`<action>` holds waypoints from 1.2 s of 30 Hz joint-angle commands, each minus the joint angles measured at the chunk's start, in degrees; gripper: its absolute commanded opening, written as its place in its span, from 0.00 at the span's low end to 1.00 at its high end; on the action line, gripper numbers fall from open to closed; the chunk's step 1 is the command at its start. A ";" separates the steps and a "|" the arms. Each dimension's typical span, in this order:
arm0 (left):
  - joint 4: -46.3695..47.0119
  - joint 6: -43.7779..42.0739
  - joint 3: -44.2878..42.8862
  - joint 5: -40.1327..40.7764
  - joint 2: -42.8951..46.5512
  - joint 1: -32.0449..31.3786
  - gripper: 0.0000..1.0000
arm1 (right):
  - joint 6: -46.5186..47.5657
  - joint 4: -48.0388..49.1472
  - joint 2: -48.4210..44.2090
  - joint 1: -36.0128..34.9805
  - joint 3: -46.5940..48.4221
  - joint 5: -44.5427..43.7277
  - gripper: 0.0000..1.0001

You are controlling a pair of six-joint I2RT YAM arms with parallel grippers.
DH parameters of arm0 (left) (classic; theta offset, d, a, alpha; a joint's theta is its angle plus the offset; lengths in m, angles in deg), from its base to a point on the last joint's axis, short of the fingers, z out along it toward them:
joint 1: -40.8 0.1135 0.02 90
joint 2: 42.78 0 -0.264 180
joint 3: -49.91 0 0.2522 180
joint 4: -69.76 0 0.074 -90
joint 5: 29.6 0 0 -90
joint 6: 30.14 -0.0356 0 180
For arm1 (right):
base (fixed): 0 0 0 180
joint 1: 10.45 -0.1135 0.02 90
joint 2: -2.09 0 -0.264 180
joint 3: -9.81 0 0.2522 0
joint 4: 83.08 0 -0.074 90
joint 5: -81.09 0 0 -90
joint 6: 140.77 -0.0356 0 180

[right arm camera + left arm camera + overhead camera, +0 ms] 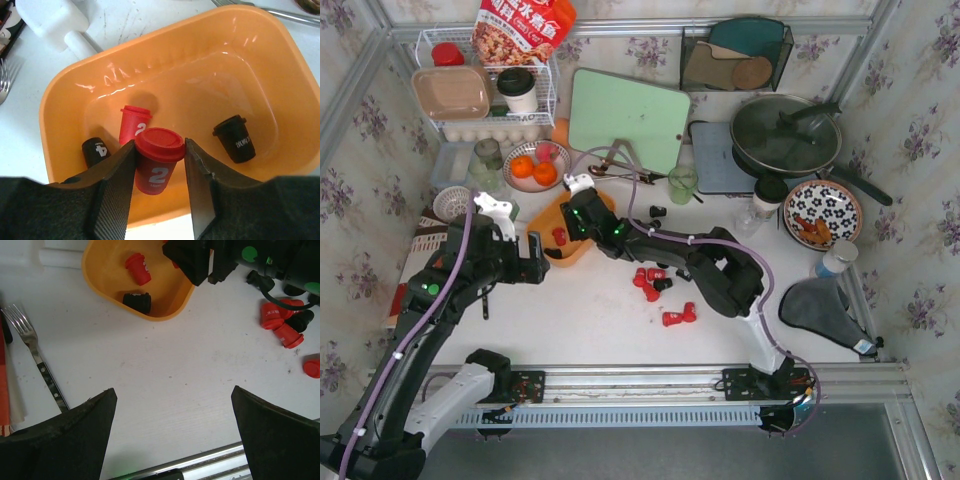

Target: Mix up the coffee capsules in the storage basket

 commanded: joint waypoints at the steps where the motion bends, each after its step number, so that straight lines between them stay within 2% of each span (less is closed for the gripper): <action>1: 0.86 -0.08 -0.07 -0.39 0.10 0.00 0.99 | 0.24 1.40 1.01 0.13 2.09 0.11 0.54; 5: 0.82 -0.09 -0.07 -0.38 0.19 -0.01 0.99 | 0.09 -0.02 -0.81 0.08 1.63 -0.95 0.73; 8: 0.82 -0.09 -0.07 -0.41 0.15 0.08 0.99 | 0.17 -1.86 -2.61 0.08 1.02 -1.71 0.80; 13: 0.89 -0.09 0.01 -0.05 0.03 0.21 0.99 | -0.34 -4.27 -8.77 0.09 -3.02 -3.74 0.80; 24: 1.04 0.00 -0.07 -0.72 -0.83 0.61 0.99 | -2.66 -6.60 -28.15 0.13 -23.04 -8.22 0.78; 36: 0.94 0.08 -0.16 -0.91 -1.99 0.96 0.99 | -4.70 -18.07 -42.15 0.01 -34.23 -7.06 0.77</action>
